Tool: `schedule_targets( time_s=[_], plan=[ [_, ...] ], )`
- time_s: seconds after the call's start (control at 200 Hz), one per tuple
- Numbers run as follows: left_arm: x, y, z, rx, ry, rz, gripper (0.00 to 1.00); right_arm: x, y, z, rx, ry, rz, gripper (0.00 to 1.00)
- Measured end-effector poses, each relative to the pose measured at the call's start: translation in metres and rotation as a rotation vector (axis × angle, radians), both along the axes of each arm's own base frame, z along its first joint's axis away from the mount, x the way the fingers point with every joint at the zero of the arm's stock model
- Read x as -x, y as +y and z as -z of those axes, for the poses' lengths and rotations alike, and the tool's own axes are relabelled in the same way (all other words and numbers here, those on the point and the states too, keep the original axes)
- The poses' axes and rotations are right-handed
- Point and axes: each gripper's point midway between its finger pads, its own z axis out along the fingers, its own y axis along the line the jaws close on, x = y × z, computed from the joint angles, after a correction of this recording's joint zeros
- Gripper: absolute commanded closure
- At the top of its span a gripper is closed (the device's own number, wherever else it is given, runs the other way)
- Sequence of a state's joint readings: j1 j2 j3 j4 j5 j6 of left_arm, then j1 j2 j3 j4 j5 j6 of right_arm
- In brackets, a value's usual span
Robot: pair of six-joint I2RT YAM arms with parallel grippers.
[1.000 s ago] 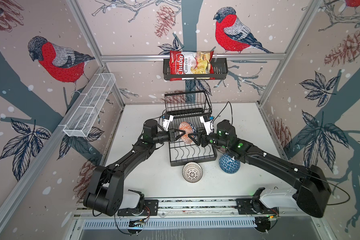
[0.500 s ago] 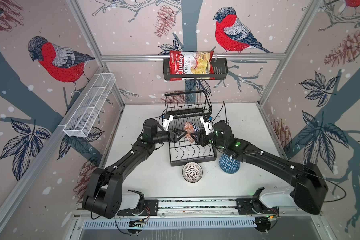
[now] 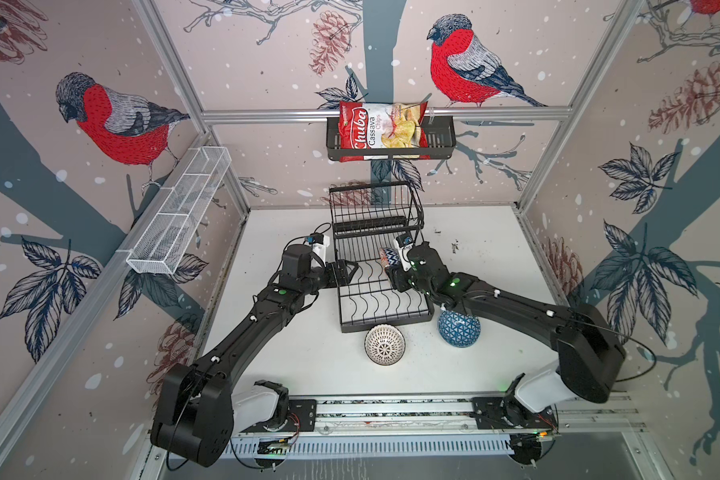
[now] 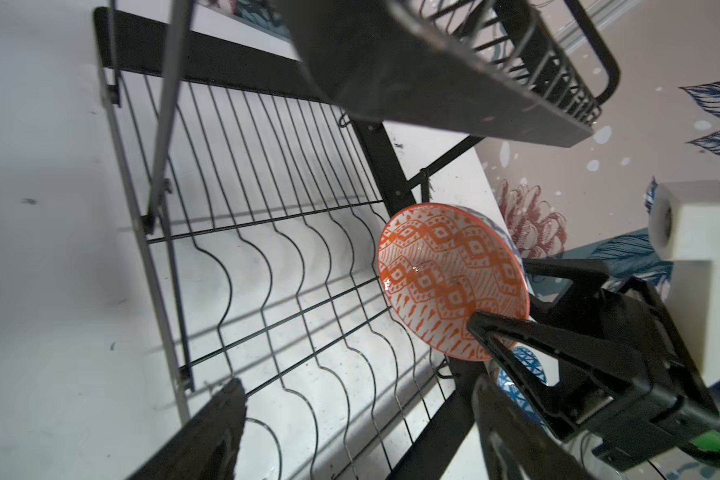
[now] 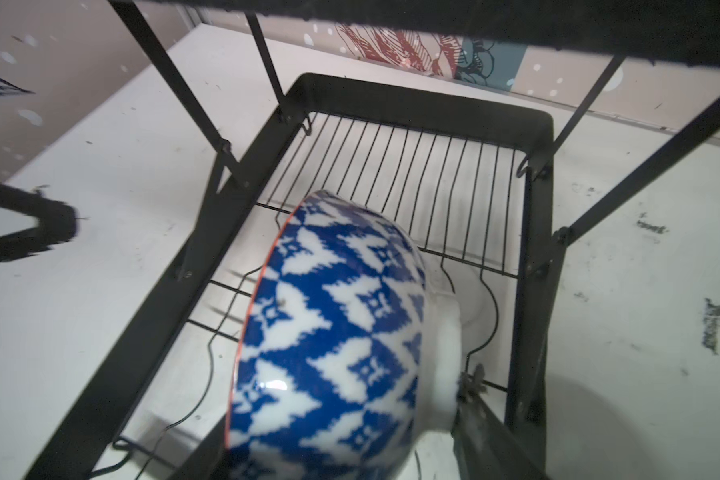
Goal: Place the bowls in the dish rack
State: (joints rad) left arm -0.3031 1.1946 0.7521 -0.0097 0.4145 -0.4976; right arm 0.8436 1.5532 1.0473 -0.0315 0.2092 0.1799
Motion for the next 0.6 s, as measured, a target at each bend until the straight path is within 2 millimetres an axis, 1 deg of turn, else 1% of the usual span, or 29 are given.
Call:
schedule_targets(
  time_s=[0.19, 0.32, 0.445, 0.6],
  plan=[
    [0.003, 0.010, 0.011, -0.033, 0.010, -0.046, 0.15, -0.018, 0.006, 0.012, 0.113, -0.053, 0.045, 0.54],
    [0.008, 0.015, 0.018, -0.048, 0.015, -0.065, 0.14, -0.028, 0.014, 0.020, 0.203, -0.097, 0.058, 0.53],
    [0.012, 0.021, 0.021, -0.063, 0.006, -0.083, 0.13, -0.037, 0.017, 0.027, 0.288, -0.139, 0.075, 0.52],
    [0.016, 0.022, 0.021, -0.064, -0.001, -0.085, 0.13, -0.048, 0.023, 0.036, 0.391, -0.192, 0.085, 0.51]
  ],
)
